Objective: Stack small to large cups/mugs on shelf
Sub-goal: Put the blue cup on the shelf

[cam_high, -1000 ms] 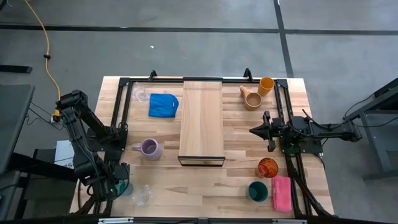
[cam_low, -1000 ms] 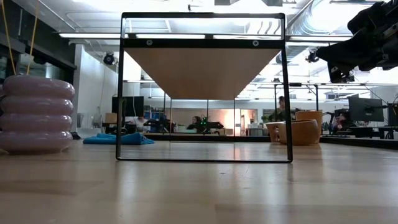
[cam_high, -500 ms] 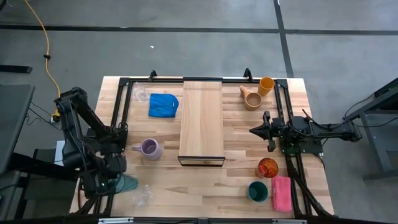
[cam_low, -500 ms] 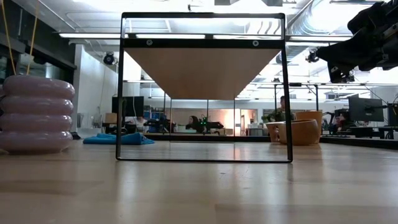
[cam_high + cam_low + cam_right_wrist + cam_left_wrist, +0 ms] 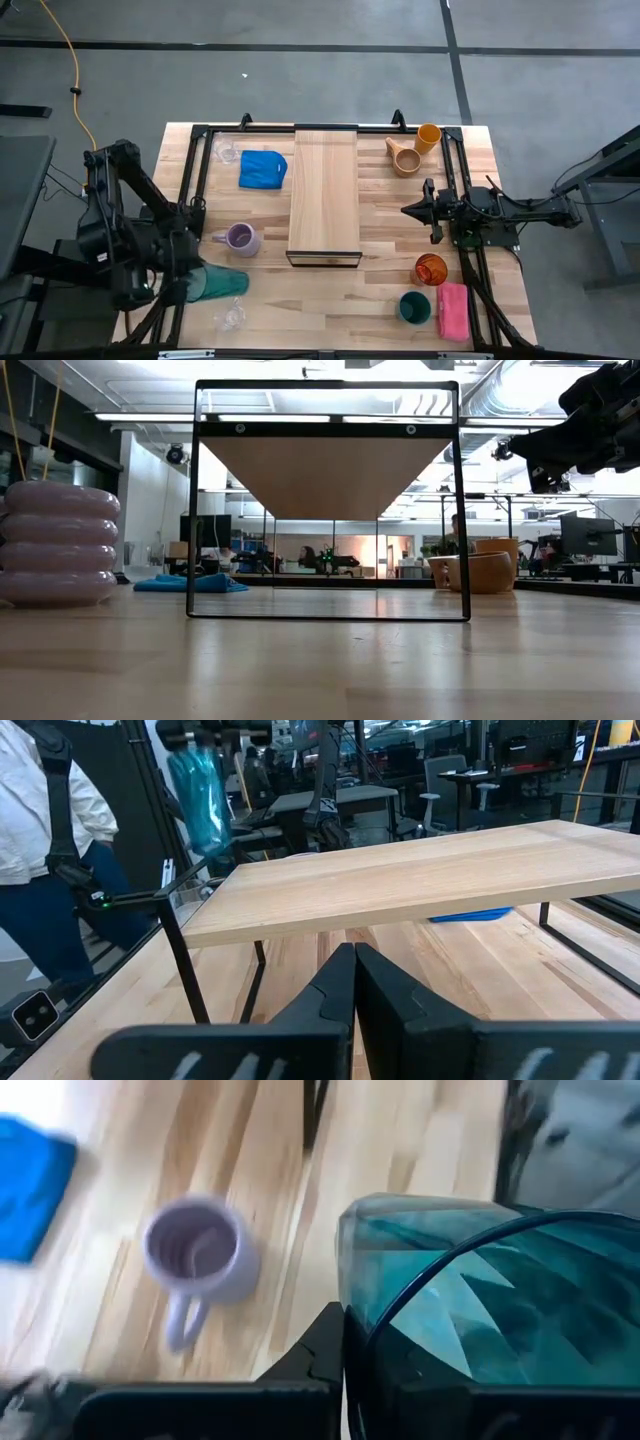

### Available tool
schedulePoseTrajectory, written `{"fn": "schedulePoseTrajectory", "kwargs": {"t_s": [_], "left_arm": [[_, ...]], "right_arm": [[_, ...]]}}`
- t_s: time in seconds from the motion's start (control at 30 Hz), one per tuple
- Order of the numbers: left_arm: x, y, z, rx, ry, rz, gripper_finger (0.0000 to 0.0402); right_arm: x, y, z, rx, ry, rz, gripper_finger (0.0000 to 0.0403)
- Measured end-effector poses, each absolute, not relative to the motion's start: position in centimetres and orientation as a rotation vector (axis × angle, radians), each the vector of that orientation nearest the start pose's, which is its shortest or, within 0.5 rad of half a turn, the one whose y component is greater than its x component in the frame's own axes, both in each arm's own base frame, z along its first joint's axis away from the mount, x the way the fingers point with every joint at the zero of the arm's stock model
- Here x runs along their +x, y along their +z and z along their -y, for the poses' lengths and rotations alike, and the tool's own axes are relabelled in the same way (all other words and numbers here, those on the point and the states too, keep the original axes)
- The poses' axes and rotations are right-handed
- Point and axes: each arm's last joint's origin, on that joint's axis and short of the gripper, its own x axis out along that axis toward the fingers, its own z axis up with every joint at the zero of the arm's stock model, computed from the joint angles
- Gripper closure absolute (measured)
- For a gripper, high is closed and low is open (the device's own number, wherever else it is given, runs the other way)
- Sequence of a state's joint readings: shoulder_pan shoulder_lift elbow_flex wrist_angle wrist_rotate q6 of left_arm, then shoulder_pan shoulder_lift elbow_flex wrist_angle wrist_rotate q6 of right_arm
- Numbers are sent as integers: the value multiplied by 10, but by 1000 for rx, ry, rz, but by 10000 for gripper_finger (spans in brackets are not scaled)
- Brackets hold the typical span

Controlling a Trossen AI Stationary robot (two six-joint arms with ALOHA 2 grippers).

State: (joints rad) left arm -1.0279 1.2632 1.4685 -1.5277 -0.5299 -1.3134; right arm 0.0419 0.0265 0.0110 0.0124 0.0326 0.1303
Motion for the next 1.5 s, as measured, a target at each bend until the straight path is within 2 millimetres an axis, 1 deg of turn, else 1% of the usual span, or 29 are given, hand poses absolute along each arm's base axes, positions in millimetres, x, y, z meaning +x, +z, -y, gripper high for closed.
{"fn": "schedulePoseTrajectory", "kwargs": {"t_s": [0.2, 0.4, 0.5, 0.73, 0.83, 0.93, 1.1, 1.23, 1.37, 1.5], "left_arm": [[113, 383, 150, -388, 200, -706, 401], [110, 383, 138, -422, 176, -477, 401], [108, 375, 134, -430, 155, -385, 401], [102, 347, 119, -503, 124, -170, 401], [104, 343, 109, -508, 110, -91, 401], [111, 344, 93, -497, 94, -43, 401], [131, 349, 64, -443, 53, -12, 401], [144, 354, 40, -434, 6, 29, 401], [148, 355, 21, -430, 27, 40, 401], [143, 359, 13, -432, 28, 72, 401]], "right_arm": [[99, 166, -3, 130, 9, -4, 403], [99, 166, -3, 130, 10, -3, 403], [99, 166, -3, 130, 9, -4, 403], [99, 166, -3, 130, 9, -4, 403], [99, 166, -3, 131, 9, -4, 403], [99, 166, -3, 130, 9, -4, 403], [99, 166, -3, 131, 9, -4, 403], [99, 166, -3, 130, 10, -4, 403], [99, 166, -3, 130, 9, -4, 403], [99, 166, -3, 130, 9, -4, 403]]}}
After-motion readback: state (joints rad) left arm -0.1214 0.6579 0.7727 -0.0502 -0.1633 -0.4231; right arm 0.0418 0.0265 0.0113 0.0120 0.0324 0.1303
